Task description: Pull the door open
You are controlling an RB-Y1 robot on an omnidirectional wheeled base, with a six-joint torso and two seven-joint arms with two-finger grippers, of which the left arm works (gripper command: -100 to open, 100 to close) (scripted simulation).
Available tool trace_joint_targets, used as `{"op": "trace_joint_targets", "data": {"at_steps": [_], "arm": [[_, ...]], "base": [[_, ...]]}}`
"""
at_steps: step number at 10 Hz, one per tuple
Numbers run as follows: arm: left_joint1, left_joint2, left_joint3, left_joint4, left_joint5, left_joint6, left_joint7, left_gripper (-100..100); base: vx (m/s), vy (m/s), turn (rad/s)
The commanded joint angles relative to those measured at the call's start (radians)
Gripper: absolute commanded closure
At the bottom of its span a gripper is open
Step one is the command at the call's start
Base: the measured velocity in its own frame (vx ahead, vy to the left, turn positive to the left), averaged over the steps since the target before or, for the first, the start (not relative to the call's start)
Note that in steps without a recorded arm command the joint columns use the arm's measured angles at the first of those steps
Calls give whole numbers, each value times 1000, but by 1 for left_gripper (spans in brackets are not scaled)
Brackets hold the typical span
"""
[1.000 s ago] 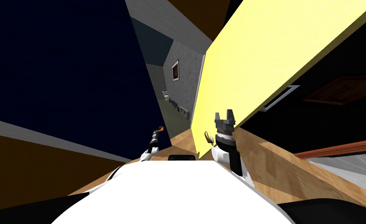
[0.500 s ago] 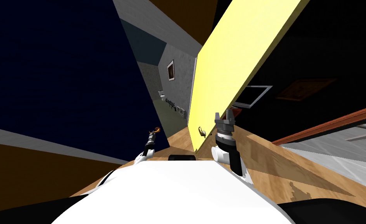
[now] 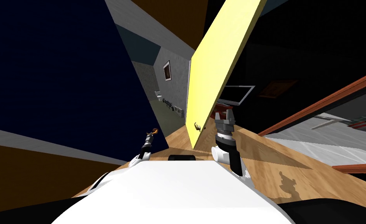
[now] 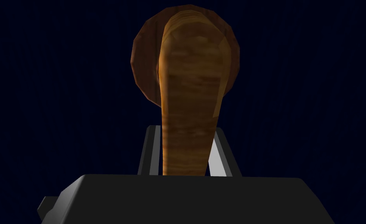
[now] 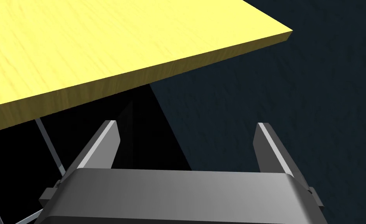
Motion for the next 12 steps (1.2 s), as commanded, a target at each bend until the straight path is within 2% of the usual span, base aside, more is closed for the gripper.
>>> {"op": "trace_joint_targets", "data": {"at_steps": [1, 2, 3, 5, 7, 9, 10, 11, 12], "arm": [[9, 7, -17, -1, -9, -12, 28, 100], [6, 8, -7, 2, -4, -7, 16, 100], [15, 15, -26, 2, -19, -19, 39, 100], [17, 18, -35, 1, -26, -24, 49, 100], [26, 28, -64, -3, -48, -43, 80, 100], [26, 28, -64, -3, -48, -43, 80, 100], [32, 36, -85, -5, -65, -56, 104, 100], [34, 38, -91, -6, -70, -60, 111, 100], [37, 42, -82, -12, -63, -49, 105, 100]], "base": [[-160, 11, -89], [-68, 10, -5], [-168, 15, -64], [-213, 18, -79], [-233, 52, -99], [-121, 15, -13], [-137, 34, -66], [-210, 81, -107], [-89, 39, -36]]}}
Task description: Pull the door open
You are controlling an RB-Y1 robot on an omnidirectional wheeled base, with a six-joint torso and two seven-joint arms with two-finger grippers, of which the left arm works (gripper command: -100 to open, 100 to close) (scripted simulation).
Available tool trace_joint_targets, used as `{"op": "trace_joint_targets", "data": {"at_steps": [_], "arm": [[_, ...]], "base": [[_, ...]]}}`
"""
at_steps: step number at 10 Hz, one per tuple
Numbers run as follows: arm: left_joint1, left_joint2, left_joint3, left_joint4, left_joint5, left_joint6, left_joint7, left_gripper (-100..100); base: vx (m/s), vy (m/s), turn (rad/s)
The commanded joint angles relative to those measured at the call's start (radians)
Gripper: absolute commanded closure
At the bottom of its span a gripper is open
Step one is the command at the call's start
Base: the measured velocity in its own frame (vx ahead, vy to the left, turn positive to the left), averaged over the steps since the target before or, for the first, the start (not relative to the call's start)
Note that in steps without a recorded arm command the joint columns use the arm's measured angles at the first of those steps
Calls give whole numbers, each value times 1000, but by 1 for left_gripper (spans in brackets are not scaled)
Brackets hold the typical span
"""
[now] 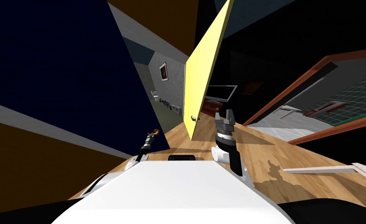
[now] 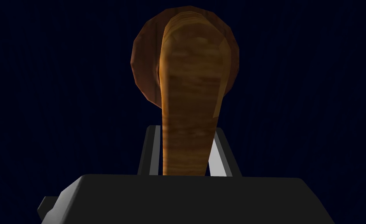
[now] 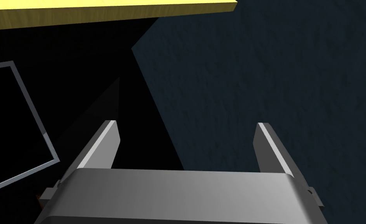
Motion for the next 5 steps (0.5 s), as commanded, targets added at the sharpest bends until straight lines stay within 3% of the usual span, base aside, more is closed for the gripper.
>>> {"op": "trace_joint_targets", "data": {"at_steps": [1, 4, 5], "arm": [[14, 11, -13, -1, -12, -22, 21, 100], [35, 27, -32, -3, -29, -53, 50, 100], [35, 27, -32, -3, -29, -53, 50, 100]], "base": [[-126, 9, -124], [-207, 33, -109], [-146, 27, -24]]}}
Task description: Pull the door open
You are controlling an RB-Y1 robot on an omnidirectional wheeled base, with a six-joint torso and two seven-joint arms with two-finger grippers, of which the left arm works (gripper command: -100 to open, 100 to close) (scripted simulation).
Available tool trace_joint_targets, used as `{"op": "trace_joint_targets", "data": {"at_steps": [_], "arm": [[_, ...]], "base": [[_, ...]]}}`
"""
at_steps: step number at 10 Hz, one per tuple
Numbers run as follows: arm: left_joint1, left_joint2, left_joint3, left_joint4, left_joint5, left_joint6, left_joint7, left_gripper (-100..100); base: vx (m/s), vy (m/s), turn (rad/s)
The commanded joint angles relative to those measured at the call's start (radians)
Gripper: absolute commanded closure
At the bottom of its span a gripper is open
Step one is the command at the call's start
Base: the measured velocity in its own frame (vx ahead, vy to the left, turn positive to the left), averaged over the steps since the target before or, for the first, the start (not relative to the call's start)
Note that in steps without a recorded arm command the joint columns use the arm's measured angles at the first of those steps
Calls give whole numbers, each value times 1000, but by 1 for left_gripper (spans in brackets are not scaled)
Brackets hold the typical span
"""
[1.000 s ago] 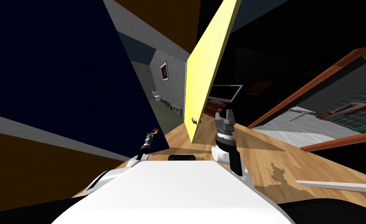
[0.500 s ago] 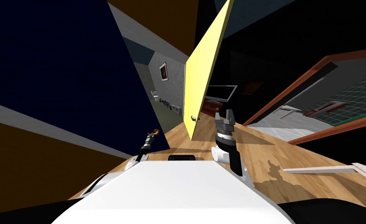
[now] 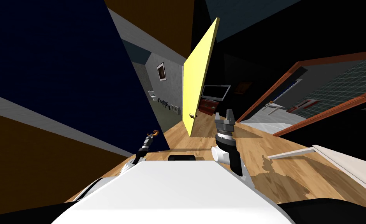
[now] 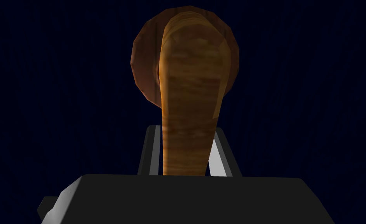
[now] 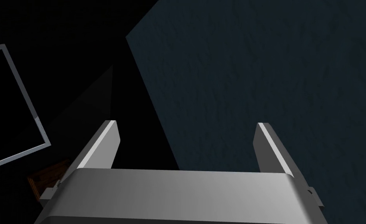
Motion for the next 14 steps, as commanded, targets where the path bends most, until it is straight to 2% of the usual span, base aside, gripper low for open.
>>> {"op": "trace_joint_targets", "data": {"at_steps": [1, 3, 5, 6, 7, 10, 11, 13, 14], "arm": [[-15, 0, -4, 32, -3, -23, 2, 100], [5, 15, -22, 30, -19, -54, 31, 100], [17, 25, -34, 28, -30, -73, 49, 100], [16, 29, -26, 12, -24, -58, 44, 100], [45, 39, -37, 13, -36, -92, 63, 100], [66, 50, -46, 16, -46, -126, 78, 100], [66, 50, -46, 16, -46, -126, 78, 100], [81, 58, -52, 19, -54, -151, 88, 100], [95, 65, -58, 21, -60, -174, 98, 100]], "base": [[-59, 21, 11], [-121, 38, -113], [-230, 58, -108], [-91, 14, -8], [-152, 64, -154], [-149, 46, -86], [-74, 29, -16], [-64, 30, -59], [-107, 47, -127]]}}
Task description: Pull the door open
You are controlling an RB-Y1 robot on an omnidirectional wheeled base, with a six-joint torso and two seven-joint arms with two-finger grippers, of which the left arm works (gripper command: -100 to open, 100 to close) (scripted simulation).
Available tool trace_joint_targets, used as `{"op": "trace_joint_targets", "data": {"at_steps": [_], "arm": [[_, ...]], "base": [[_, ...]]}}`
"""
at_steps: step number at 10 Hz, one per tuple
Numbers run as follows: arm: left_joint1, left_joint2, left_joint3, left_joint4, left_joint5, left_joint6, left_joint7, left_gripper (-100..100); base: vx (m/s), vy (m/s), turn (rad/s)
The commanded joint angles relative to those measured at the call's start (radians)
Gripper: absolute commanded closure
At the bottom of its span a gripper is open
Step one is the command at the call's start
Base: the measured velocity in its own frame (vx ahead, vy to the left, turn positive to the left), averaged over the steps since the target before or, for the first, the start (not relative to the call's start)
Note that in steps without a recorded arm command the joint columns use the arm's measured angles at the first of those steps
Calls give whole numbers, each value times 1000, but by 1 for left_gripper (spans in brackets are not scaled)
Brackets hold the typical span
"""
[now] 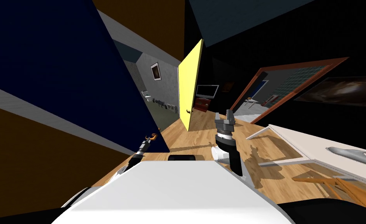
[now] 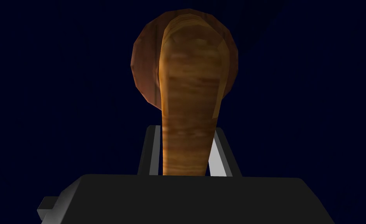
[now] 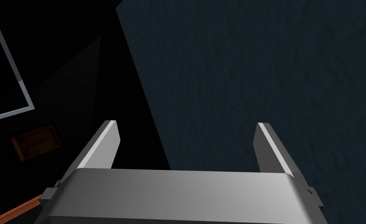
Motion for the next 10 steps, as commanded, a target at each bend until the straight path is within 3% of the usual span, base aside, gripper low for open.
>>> {"op": "trace_joint_targets", "data": {"at_steps": [1, 2, 3, 4, 5, 9, 10], "arm": [[18, 6, -7, 0, -8, -28, 11, 100], [18, 6, -7, 0, -8, -28, 11, 100], [33, 14, -14, 2, -16, -54, 22, 100], [39, 17, -16, 3, -18, -62, 26, 100], [38, 17, -12, -12, -14, -42, 23, 100], [63, 25, -11, 9, -23, -94, 31, 100], [63, 25, -11, 9, -23, -94, 31, 100]], "base": [[-129, 64, -109], [-94, 34, -26], [-98, 22, -79], [-134, 39, -71], [-63, 21, -8], [-156, 49, -158], [-133, 75, -73]]}}
